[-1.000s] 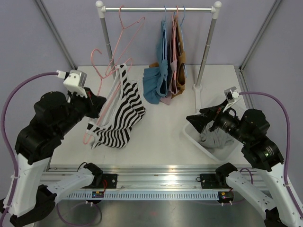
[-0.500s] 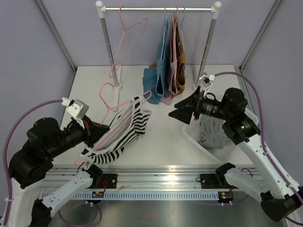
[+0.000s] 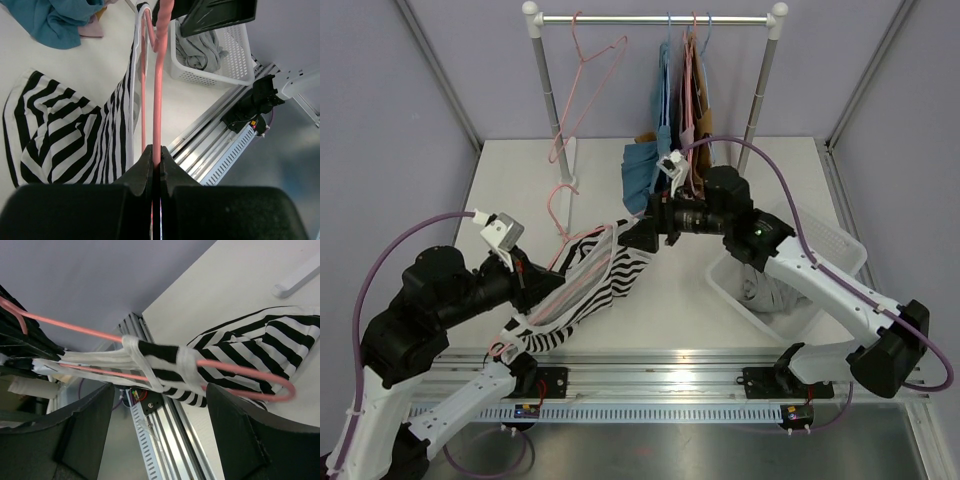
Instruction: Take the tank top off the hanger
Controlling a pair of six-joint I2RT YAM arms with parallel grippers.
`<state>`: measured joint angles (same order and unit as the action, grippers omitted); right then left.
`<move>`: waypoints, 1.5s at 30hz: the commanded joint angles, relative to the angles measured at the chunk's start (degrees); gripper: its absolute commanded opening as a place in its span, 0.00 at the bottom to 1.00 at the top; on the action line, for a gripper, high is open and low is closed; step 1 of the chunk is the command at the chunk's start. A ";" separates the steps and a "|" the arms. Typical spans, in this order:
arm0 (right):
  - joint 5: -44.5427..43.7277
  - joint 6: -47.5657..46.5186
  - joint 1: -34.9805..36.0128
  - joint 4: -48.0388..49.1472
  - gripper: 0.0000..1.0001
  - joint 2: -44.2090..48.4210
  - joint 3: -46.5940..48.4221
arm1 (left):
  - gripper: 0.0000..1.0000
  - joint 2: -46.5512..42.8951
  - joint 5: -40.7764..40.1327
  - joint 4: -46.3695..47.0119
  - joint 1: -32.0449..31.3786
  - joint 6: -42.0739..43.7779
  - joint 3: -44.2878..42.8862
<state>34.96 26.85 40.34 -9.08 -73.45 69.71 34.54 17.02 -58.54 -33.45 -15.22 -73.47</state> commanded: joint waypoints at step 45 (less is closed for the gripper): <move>2.26 -4.63 -6.32 0.10 0.00 1.73 -2.03 | 0.00 2.37 11.81 29.15 -0.21 -4.45 4.91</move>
<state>23.94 19.09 34.39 -17.58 -75.57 68.07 36.23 23.86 -44.62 -33.45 -15.75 -69.32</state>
